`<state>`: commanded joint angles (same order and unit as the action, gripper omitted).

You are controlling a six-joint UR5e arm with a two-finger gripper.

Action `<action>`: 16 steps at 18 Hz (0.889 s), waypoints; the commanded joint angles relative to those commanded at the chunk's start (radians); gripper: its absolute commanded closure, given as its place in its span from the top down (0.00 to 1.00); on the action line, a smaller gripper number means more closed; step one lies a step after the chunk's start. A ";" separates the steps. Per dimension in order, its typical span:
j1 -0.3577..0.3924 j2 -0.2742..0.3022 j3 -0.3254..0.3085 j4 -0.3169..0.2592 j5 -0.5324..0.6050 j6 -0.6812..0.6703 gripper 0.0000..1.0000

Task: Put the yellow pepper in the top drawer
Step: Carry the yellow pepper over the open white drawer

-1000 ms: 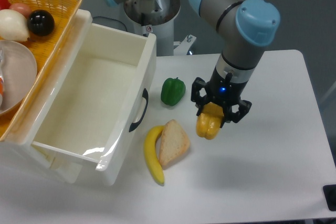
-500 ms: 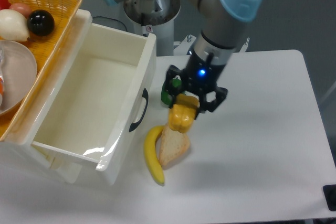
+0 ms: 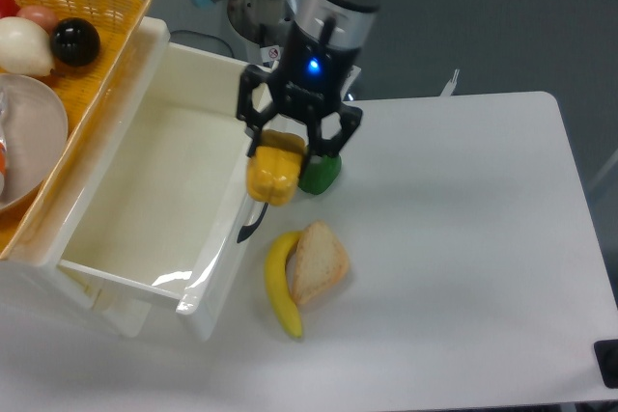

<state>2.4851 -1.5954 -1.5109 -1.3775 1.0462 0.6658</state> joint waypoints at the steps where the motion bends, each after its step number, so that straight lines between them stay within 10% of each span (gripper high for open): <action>1: -0.011 0.000 -0.009 0.002 0.003 0.000 0.10; 16: -0.130 0.015 -0.084 0.012 0.057 -0.048 0.10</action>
<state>2.3547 -1.5800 -1.5953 -1.3653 1.1028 0.6182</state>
